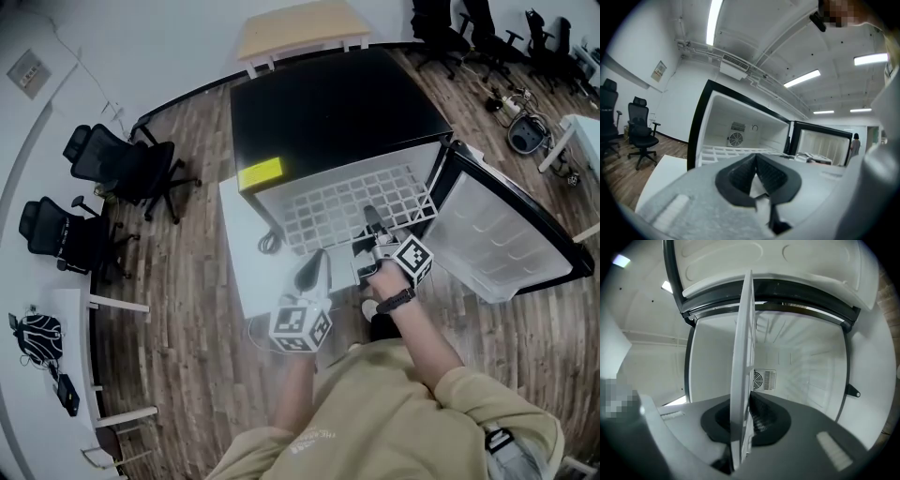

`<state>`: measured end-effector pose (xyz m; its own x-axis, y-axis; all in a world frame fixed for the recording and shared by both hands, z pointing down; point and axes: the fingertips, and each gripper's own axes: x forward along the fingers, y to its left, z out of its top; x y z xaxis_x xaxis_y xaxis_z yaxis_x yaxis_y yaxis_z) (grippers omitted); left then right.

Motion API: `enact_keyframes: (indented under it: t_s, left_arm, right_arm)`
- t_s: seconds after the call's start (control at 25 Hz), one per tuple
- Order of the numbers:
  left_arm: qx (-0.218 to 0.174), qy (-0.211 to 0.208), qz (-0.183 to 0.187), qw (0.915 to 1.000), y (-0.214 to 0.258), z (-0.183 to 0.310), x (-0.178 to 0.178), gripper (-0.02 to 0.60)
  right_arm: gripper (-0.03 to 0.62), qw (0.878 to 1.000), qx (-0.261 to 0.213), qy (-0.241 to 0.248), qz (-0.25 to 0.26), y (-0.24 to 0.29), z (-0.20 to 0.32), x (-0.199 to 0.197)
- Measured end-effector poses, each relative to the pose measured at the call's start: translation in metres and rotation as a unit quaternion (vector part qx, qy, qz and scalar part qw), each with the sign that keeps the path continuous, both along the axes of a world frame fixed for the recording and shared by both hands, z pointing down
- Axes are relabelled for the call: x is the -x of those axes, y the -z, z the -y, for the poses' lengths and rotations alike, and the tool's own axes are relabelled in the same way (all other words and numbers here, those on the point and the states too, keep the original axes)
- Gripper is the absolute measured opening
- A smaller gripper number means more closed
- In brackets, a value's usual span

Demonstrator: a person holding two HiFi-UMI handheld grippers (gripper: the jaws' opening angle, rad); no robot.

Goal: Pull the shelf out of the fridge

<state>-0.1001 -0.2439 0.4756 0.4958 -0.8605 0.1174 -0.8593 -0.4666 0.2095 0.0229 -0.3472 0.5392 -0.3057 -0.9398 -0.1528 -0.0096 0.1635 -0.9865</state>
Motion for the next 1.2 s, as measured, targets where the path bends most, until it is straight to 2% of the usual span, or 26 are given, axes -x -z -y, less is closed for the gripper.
enact_keyframes:
  t_s: [0.24, 0.32, 0.44, 0.52, 0.64, 0.72, 0.76, 0.84, 1.04, 1.12, 1.2]
  left_arm:
    - [0.006, -0.007, -0.035, 0.9993, 0.005, -0.010, 0.007, 0.002]
    - [0.007, -0.009, -0.037, 0.9992, 0.005, -0.013, 0.008, 0.002]
    - [0.001, -0.016, -0.041, 0.9990, 0.011, -0.018, 0.007, 0.002]
    - [-0.006, -0.019, -0.042, 0.9989, 0.015, -0.022, 0.006, 0.002]
    - [-0.016, -0.021, -0.034, 0.9991, 0.016, -0.025, 0.005, 0.002]
    - [-0.020, -0.022, -0.030, 0.9991, 0.016, -0.025, 0.004, 0.002]
    - [-0.022, -0.022, -0.029, 0.9991, 0.016, -0.024, 0.004, 0.002]
    - [-0.026, -0.020, -0.027, 0.9991, 0.019, -0.020, 0.004, 0.002]
    - [-0.051, -0.014, 0.004, 0.9986, 0.030, -0.011, 0.004, 0.002]
    - [-0.061, -0.010, 0.008, 0.9980, 0.035, -0.008, 0.005, 0.002]
    - [-0.073, -0.005, 0.008, 0.9973, 0.039, -0.006, 0.006, 0.002]
  right_arm:
    - [0.029, 1.000, 0.000, 0.002, -0.002, 0.007, -0.028, -0.003]
    - [0.029, 1.000, -0.004, -0.006, -0.015, 0.009, -0.039, -0.004]
    - [0.028, 0.995, -0.025, -0.025, -0.097, 0.023, -0.059, -0.005]
    - [0.028, 0.986, -0.049, -0.034, -0.157, 0.036, -0.071, -0.007]
    - [0.028, 0.974, -0.083, -0.050, -0.207, 0.054, -0.082, -0.014]
    - [0.026, 0.961, -0.102, -0.062, -0.249, 0.064, -0.091, -0.021]
    - [0.026, 0.951, -0.111, -0.068, -0.280, 0.068, -0.095, -0.024]
    - [0.026, 0.923, -0.128, -0.078, -0.355, 0.076, -0.103, -0.029]
    - [0.026, 0.834, -0.160, -0.097, -0.519, 0.095, -0.119, -0.028]
    - [0.026, 0.799, -0.169, -0.101, -0.568, 0.101, -0.121, -0.024]
    - [0.026, 0.772, -0.177, -0.103, -0.602, 0.105, -0.122, -0.019]
